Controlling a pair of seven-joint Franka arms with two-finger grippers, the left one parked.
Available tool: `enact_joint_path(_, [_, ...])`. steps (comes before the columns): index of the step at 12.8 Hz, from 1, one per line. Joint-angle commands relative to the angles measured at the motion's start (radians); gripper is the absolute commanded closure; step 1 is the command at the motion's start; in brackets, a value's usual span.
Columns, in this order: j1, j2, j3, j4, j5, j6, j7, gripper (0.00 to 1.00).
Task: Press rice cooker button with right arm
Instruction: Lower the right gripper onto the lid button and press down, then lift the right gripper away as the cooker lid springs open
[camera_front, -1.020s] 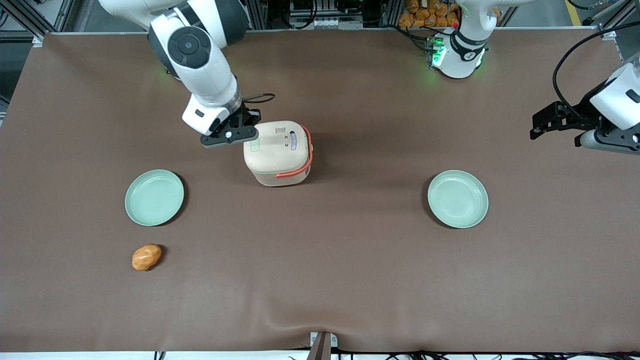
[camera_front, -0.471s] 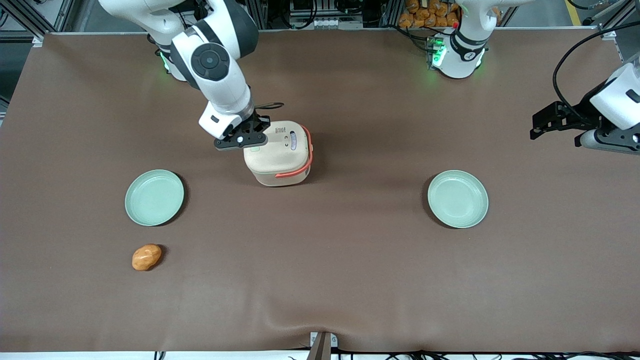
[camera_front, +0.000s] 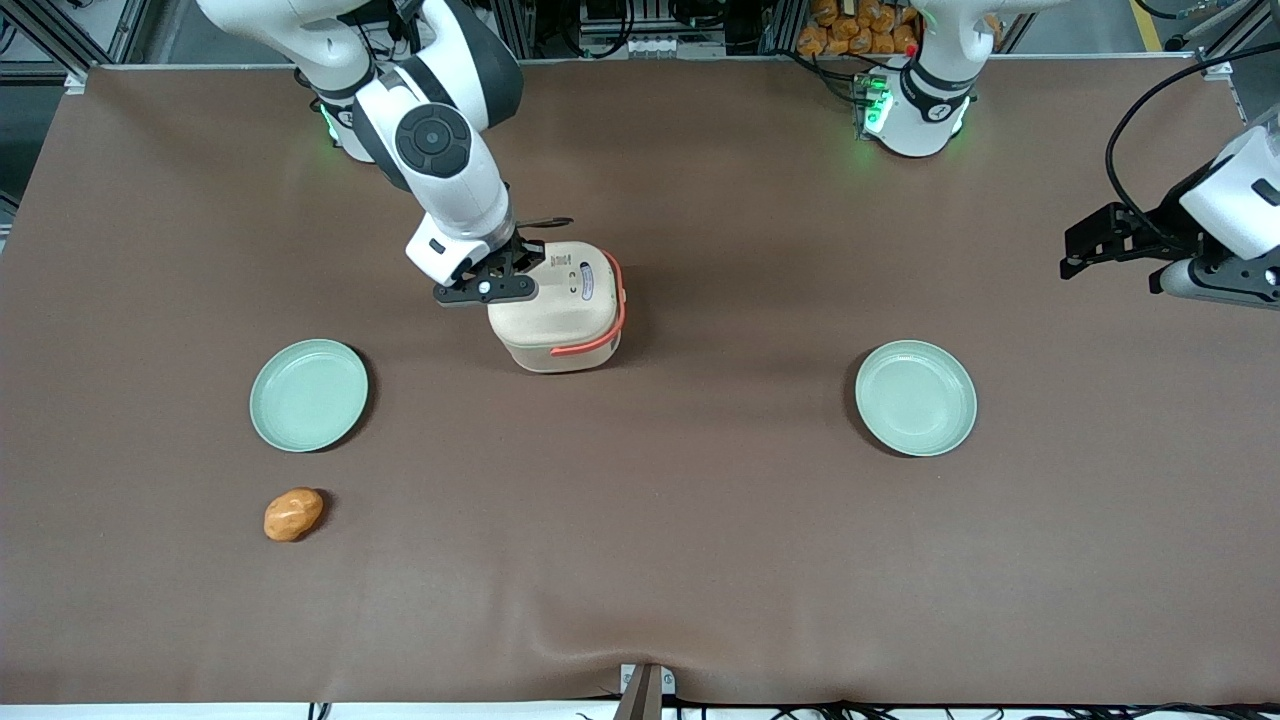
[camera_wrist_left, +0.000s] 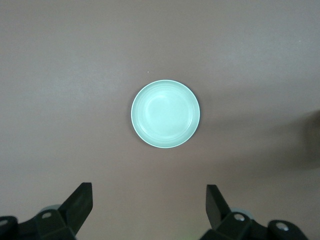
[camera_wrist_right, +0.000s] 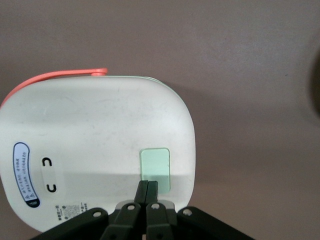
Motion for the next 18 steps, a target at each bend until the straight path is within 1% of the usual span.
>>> enact_joint_path(1, [-0.011,0.010,0.002,-0.009,-0.022,0.022,0.027,1.00])
enact_joint_path(5, [-0.012,0.022,-0.001,-0.028,-0.022,0.028,0.028,1.00])
enact_joint_path(9, [-0.012,0.028,-0.003,-0.100,-0.025,0.127,0.048,1.00])
enact_joint_path(11, [-0.014,0.031,-0.007,-0.094,-0.027,0.118,0.048,1.00])
enact_joint_path(12, [-0.023,0.024,-0.018,-0.068,-0.025,0.095,0.045,1.00])
enact_joint_path(13, [-0.032,0.018,-0.039,0.061,-0.022,-0.067,0.041,1.00])
enact_joint_path(14, [-0.032,0.014,-0.055,0.117,-0.022,-0.119,0.034,1.00])
enact_joint_path(16, [-0.053,-0.016,-0.073,0.158,-0.007,-0.170,0.030,1.00])
enact_joint_path(18, [-0.064,-0.033,-0.073,0.179,-0.007,-0.201,0.030,0.89])
